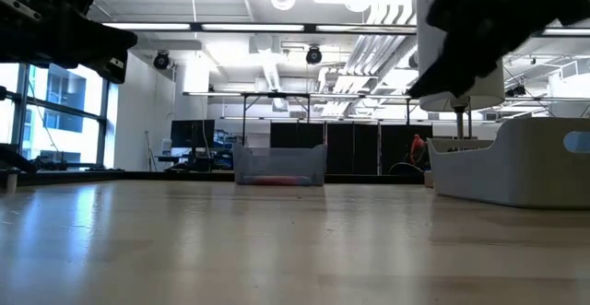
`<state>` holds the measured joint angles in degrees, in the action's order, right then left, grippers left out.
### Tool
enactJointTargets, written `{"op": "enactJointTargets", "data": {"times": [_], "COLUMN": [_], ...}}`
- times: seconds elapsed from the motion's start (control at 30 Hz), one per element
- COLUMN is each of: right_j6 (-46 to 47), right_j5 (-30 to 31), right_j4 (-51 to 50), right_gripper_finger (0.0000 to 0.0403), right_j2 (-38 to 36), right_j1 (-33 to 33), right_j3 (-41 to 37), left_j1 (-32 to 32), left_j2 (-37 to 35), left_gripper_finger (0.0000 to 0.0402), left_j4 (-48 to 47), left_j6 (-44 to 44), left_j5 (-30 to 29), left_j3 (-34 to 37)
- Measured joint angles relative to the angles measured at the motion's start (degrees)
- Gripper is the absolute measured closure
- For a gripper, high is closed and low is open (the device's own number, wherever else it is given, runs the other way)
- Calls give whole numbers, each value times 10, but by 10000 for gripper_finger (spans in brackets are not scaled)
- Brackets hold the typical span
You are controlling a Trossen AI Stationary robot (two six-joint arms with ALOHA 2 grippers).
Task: Pick & Place Markers
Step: Return to Home Position
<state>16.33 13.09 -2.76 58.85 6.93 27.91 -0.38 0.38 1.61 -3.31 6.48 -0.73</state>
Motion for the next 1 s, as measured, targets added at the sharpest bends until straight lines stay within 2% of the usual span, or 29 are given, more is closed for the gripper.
{"op": "enactJointTargets", "data": {"times": [0.13,0.3,0.63,0.83,1.0], "right_j6": [-28,-61,-61,-45,-35], "right_j5": [-68,-106,-197,-191,-144], "right_j4": [52,52,-9,21,14], "right_gripper_finger": [402,403,403,403,402], "right_j2": [-107,-267,-575,-583,-588], "right_j1": [-37,-75,-148,-159,-129], "right_j3": [-83,-150,-252,-242,-243], "left_j1": [0,0,0,0,0], "left_j2": [0,0,0,1,1], "left_gripper_finger": [400,400,400,400,400], "left_j4": [0,0,1,2,0], "left_j6": [0,0,0,0,0], "left_j5": [0,0,-1,-2,-2], "left_j3": [0,0,0,0,0]}}
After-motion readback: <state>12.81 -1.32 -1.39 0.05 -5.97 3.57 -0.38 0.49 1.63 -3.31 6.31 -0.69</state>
